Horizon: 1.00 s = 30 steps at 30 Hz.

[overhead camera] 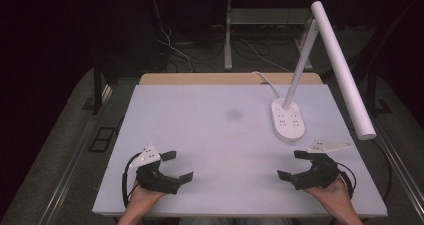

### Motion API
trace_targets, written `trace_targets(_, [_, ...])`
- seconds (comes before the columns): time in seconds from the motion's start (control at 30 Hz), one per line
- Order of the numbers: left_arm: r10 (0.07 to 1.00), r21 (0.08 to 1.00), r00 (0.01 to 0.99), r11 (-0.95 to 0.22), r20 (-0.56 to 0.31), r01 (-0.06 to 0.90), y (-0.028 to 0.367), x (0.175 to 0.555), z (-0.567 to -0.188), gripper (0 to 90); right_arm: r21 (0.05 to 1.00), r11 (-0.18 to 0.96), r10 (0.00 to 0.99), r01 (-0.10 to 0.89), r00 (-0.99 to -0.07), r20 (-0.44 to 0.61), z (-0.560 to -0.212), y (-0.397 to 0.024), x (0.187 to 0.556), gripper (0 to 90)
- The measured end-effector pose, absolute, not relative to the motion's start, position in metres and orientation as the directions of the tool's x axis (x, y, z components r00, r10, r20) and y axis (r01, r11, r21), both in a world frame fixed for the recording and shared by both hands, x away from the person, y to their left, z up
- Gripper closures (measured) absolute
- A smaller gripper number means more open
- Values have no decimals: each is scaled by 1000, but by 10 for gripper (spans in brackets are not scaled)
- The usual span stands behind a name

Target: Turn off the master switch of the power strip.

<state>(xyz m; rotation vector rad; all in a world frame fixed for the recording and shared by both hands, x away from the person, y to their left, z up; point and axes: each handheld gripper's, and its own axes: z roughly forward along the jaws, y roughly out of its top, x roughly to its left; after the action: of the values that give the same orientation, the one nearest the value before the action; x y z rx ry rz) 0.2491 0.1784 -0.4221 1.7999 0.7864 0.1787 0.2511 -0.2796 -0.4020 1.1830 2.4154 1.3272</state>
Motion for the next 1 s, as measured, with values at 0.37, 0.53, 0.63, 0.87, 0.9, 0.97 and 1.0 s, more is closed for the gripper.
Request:
trace_targets(0.37, [589, 889, 768, -173, -252, 425, 178, 250, -423, 0, 758, 331, 685, 561, -696, 216, -390, -280, 260, 0])
trace_targets(0.53, [589, 890, 768, -171, -252, 423, 178, 250, -423, 0, 756, 342, 676, 559, -705, 216, -383, -276, 265, 0])
trace_targets(0.63, [590, 890, 766, -169, -253, 424, 179, 250, -422, 0, 756, 348, 671, 555, -710, 213, -379, -274, 268, 0])
trace_targets(0.87, [590, 888, 765, -167, -258, 428, 179, 251, -423, 0, 752, 361, 671, 552, -713, 201, -372, -270, 277, 1])
trace_targets(0.9, [590, 888, 764, -165, -260, 430, 179, 251, -423, 0, 751, 366, 671, 550, -715, 197, -371, -270, 278, 0])
trace_targets(0.97, [590, 887, 764, -166, -260, 430, 179, 251, -424, 0, 751, 368, 672, 548, -715, 192, -370, -269, 281, 0])
trace_targets(1.0, [589, 887, 765, -167, -260, 430, 179, 251, -424, 0, 753, 370, 670, 545, -717, 190, -370, -268, 282, 0])
